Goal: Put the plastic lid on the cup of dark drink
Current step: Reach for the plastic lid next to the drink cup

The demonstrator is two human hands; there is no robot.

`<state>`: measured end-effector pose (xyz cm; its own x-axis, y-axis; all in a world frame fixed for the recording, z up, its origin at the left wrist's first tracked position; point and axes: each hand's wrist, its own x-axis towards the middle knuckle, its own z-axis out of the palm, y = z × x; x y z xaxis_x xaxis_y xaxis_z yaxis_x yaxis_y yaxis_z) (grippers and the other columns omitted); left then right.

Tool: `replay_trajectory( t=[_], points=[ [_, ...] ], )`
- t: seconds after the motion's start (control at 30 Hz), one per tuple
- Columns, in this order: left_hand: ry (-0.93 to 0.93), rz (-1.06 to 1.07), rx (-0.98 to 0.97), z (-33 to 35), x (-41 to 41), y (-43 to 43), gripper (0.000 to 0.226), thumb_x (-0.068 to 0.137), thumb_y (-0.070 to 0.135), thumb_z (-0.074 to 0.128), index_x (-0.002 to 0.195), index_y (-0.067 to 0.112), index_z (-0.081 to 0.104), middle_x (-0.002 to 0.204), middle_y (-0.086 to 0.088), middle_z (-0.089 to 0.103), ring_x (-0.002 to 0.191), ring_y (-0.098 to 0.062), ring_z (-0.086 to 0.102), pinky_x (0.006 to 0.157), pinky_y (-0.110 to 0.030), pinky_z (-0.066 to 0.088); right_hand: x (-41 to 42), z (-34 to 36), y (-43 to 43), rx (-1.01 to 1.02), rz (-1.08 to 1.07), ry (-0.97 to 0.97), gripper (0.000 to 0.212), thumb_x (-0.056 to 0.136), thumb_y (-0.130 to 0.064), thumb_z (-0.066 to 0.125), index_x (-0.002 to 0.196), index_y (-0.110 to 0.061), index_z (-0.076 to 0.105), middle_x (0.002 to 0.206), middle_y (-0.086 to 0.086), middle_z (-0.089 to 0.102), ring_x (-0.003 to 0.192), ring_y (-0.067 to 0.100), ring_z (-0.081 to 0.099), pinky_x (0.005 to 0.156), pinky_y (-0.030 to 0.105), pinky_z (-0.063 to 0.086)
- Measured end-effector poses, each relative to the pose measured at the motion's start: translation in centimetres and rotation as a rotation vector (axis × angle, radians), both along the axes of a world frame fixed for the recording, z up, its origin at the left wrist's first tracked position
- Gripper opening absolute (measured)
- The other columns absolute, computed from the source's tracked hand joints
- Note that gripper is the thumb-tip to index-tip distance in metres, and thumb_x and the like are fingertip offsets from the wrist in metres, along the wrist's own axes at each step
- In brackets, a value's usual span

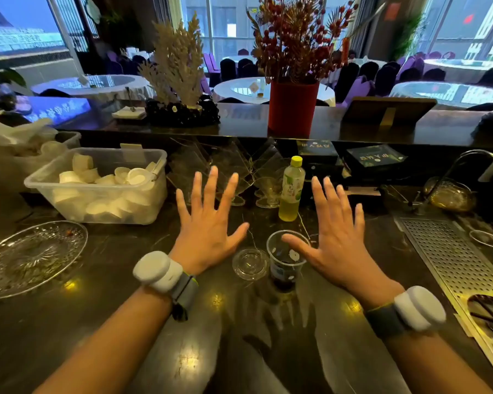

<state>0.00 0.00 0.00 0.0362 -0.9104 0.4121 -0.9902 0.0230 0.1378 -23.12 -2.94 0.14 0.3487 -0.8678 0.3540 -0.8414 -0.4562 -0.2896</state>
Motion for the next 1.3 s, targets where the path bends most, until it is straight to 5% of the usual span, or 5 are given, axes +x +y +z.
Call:
replay_trajectory(
  t=[0.4, 0.73, 0.87, 1.0, 1.3],
  points=[
    [-0.031, -0.024, 0.655, -12.4, -0.8, -1.3, 0.078, 0.086, 0.044, 0.051, 0.145, 0.032, 0.002, 0.158, -0.009, -0.005, 0.144, -0.031, -0.005, 0.114, -0.059, 0.002, 0.1, -8.0, -1.3, 0.413, -0.007, -0.112, 0.114, 0.068, -0.069, 0.057, 0.143, -0.035, -0.022, 0.16, -0.005, -0.012, 0.146, 0.019, -0.011, 0.117, 0.054, -0.002],
    [-0.247, -0.117, 0.554, -14.4, -1.2, -2.4, 0.05, 0.041, 0.026, 0.089, 0.081, 0.018, 0.06, 0.086, -0.002, 0.065, 0.075, -0.025, 0.062, 0.052, -0.034, 0.052, 0.9, -9.7, -2.1, 0.424, 0.012, -0.216, 0.117, 0.067, -0.057, 0.069, 0.144, -0.036, -0.017, 0.16, -0.004, -0.002, 0.146, 0.015, 0.0, 0.118, 0.052, 0.006],
    [-0.155, -0.121, 0.574, -14.4, -1.3, -1.9, 0.029, 0.087, 0.003, 0.051, 0.116, 0.005, 0.047, 0.124, -0.015, 0.05, 0.109, -0.036, 0.051, 0.082, -0.045, 0.051, 0.7, -9.9, -1.7, 0.421, 0.026, -0.236, 0.114, 0.069, -0.057, 0.068, 0.145, -0.036, -0.014, 0.16, -0.003, 0.001, 0.146, 0.015, 0.003, 0.118, 0.053, 0.01],
    [-0.092, -0.117, 0.548, -15.0, -0.9, -1.1, 0.042, 0.066, 0.005, 0.076, 0.098, 0.01, 0.049, 0.099, -0.013, 0.056, 0.077, -0.031, 0.061, 0.056, -0.039, 0.056, 0.6, -9.7, -1.4, 0.42, 0.03, -0.242, 0.113, 0.069, -0.055, 0.069, 0.145, -0.035, -0.012, 0.16, -0.003, 0.001, 0.146, 0.015, 0.004, 0.117, 0.053, 0.015],
    [0.052, -0.036, 0.509, -15.3, -0.8, -0.8, 0.026, 0.083, -0.001, 0.049, 0.105, 0.008, 0.038, 0.111, -0.016, 0.045, 0.092, -0.039, 0.054, 0.075, -0.047, 0.048, 0.4, -9.6, -1.6, 0.464, 0.051, -0.302, 0.113, 0.069, -0.046, 0.074, 0.144, -0.039, -0.011, 0.157, -0.003, 0.005, 0.145, 0.017, 0.012, 0.116, 0.049, 0.022]
  ],
)
